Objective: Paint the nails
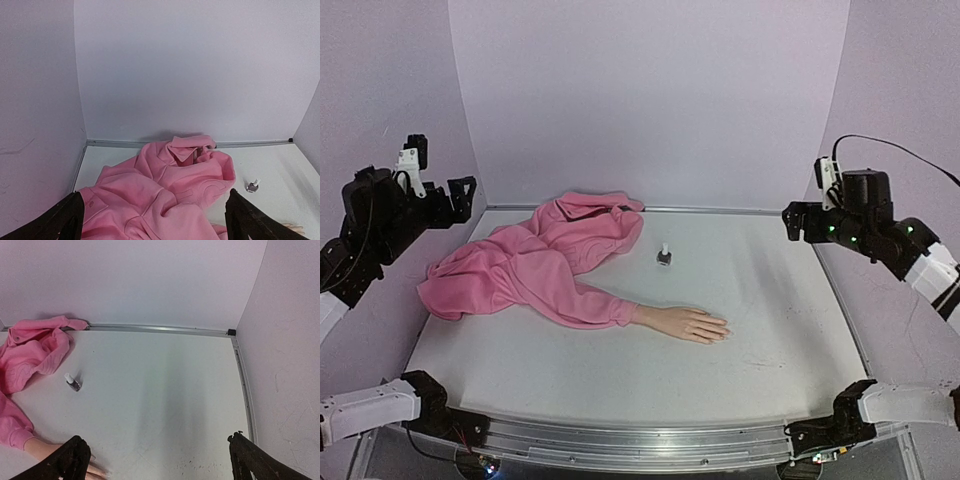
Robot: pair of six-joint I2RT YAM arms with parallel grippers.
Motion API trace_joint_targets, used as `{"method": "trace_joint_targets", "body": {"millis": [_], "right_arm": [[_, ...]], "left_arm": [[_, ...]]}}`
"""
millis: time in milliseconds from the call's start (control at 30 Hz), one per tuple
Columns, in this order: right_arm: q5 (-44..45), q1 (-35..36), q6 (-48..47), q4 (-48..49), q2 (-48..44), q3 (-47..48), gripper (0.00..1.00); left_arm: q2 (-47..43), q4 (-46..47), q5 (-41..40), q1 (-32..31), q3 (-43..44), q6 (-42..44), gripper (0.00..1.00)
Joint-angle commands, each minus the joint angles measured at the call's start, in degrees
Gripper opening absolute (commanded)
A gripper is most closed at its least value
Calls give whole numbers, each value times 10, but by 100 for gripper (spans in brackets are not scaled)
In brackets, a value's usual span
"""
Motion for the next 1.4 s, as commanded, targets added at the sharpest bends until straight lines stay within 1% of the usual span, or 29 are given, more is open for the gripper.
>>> {"method": "trace_joint_targets", "body": {"millis": [0, 200, 367, 500, 600, 667, 733, 900, 1033, 1100, 1167, 1233, 1300, 1367], "right_arm": [[16, -7, 23, 19, 79, 12, 98], [7, 18, 24, 35, 249, 56, 98], [-58, 41, 19, 53, 421, 133, 98], [-105, 68, 5, 65, 550, 220, 98], [-131, 87, -4, 71, 630, 289, 96], [-147, 95, -5, 75, 674, 331, 93], [-166, 101, -7, 78, 714, 375, 88], [-173, 116, -13, 78, 788, 469, 83], [-167, 121, -16, 73, 816, 517, 77], [-160, 122, -20, 60, 828, 544, 75], [-159, 122, -25, 43, 839, 572, 75], [-141, 122, -27, 32, 847, 591, 75], [-134, 122, -31, 27, 850, 601, 77], [-130, 122, -33, 25, 854, 612, 78]], "left_arm": [[9, 8, 51, 66, -14, -61, 99], [23, 6, 109, 147, -29, -109, 99], [42, 1, 192, 192, -27, -123, 99], [76, -9, 267, 213, -8, -125, 99], [108, -19, 323, 221, 9, -122, 99], [129, -24, 358, 223, 21, -123, 99], [150, -27, 387, 219, 31, -123, 99], [190, -27, 417, 190, 52, -111, 99], [207, -27, 430, 164, 63, -97, 99], [213, -28, 432, 153, 64, -86, 99], [216, -27, 431, 148, 62, -82, 99], [217, -27, 429, 145, 58, -78, 99], [217, -26, 427, 145, 56, -74, 99], [220, -25, 424, 144, 53, -72, 100]]}}
